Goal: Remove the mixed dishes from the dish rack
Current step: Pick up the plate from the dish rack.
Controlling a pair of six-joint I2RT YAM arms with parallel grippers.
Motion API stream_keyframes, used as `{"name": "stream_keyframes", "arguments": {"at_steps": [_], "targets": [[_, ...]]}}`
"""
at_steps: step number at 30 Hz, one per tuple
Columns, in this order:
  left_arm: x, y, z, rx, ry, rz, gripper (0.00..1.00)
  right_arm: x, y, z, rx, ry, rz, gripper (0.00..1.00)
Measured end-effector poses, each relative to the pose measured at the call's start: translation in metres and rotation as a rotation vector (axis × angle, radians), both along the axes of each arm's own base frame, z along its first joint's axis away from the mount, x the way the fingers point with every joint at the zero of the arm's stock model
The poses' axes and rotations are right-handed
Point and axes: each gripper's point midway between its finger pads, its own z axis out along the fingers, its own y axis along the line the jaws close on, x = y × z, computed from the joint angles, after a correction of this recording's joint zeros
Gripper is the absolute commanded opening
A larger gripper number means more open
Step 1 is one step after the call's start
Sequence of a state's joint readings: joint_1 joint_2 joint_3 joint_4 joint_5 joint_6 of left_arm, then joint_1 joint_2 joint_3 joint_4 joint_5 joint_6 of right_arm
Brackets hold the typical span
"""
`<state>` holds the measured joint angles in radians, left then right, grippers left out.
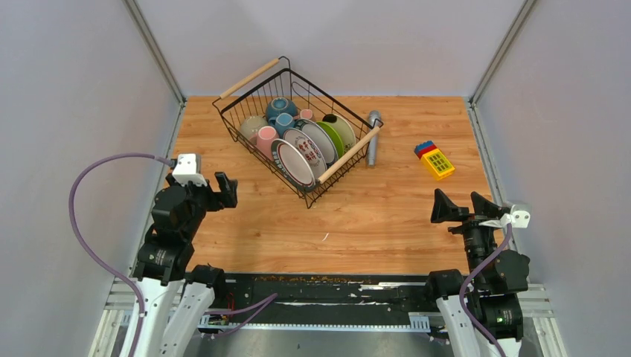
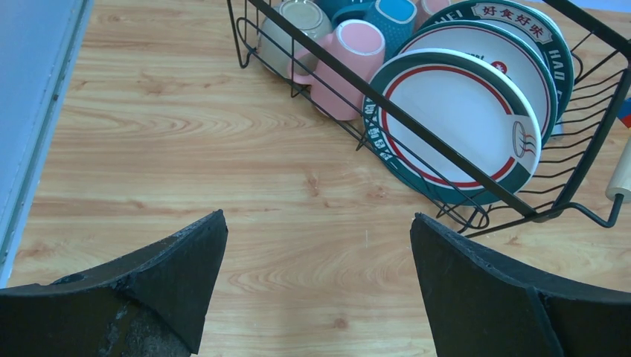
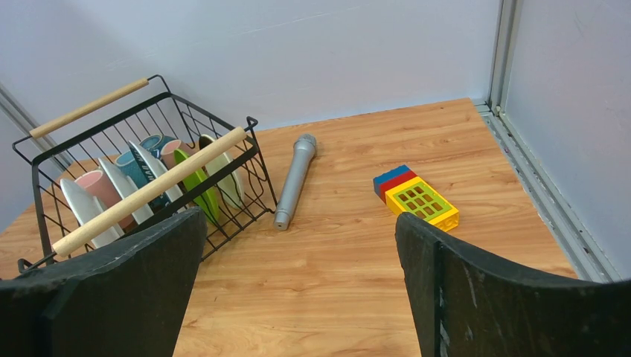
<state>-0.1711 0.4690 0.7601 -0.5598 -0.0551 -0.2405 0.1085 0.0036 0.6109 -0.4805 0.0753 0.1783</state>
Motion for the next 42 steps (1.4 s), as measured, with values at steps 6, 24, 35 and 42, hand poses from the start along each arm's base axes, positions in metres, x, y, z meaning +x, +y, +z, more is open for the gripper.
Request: {"name": "stream_keyframes", "arguments": {"at_steps": [6, 24, 35, 42], "targets": [[-0.003, -0.003, 0.003, -0.001, -0.017, -0.015, 1.0, 0.0, 0.0, 0.0, 0.0, 0.0, -0.002, 1.0], [-0.007, -0.002, 0.007, 0.008, -0.035, -0.001, 1.0, 0.001, 0.0, -0.003, -0.004, 0.007, 0.001, 1.0], [-0.004, -0.004, 0.003, 0.018, -0.016, -0.005, 1.0, 0.007, 0.016, 0.001, -0.021, 0.041, 0.086, 1.0], [-0.005, -0.009, 0.002, 0.02, -0.015, -0.027, 1.0, 0.039, 0.046, 0.022, -0.041, 0.179, 0.238, 1.0]]}}
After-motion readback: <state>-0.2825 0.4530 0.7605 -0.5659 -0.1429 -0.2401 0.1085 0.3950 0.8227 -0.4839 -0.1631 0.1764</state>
